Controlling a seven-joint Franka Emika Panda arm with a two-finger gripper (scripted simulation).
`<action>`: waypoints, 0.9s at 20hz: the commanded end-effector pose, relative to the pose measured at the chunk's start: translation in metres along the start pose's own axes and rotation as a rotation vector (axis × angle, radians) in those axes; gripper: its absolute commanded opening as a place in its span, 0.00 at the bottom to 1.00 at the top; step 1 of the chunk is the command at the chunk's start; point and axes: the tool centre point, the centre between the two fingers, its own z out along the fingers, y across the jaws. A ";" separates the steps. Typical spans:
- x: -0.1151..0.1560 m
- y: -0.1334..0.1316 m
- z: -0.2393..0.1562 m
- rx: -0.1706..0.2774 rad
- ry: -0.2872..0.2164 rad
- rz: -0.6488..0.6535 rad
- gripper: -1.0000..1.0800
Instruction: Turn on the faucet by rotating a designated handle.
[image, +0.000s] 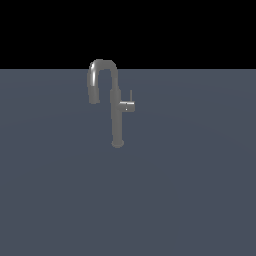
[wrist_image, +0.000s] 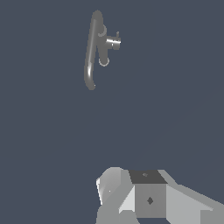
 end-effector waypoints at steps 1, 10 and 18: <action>0.000 0.000 0.000 0.000 0.000 0.000 0.00; 0.011 -0.002 0.002 0.033 -0.029 0.033 0.00; 0.041 -0.007 0.008 0.119 -0.105 0.120 0.00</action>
